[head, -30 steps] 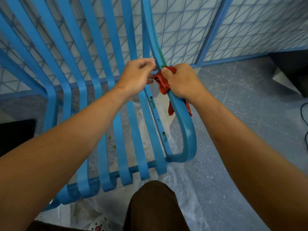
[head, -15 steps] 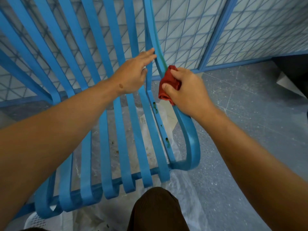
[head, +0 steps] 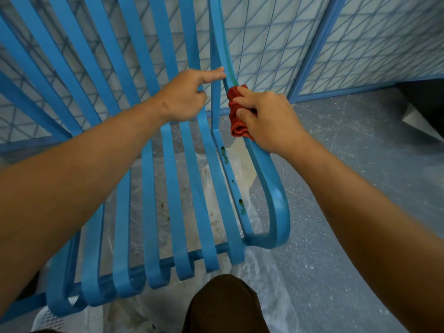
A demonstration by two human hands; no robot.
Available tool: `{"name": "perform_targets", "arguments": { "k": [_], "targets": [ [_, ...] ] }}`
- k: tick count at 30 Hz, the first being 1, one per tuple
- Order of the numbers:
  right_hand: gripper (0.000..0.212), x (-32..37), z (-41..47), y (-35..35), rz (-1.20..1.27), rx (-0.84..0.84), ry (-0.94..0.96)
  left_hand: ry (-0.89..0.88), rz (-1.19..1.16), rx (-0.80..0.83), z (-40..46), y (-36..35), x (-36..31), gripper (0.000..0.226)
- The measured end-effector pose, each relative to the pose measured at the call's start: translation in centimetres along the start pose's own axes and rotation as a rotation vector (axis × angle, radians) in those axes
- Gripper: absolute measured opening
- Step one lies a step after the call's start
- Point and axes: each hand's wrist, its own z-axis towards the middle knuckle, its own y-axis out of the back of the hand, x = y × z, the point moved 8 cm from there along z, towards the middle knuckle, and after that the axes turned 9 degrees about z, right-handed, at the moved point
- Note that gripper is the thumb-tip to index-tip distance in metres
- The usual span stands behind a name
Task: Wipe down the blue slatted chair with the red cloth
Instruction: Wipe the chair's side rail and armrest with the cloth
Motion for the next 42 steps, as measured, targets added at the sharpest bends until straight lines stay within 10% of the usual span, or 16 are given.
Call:
{"name": "perform_targets", "arguments": {
  "k": [29, 42],
  "targets": [
    [0.030, 0.5, 3.1, -0.2, -0.096, -0.065, -0.029, 0.403, -0.505, -0.157, 4.2, 0.6, 2.0, 0.039],
    [0.027, 0.7, 3.8, -0.1, -0.118, -0.087, -0.028, 0.471, -0.718, -0.043, 2.3, 0.5, 1.1, 0.080]
  ]
}}
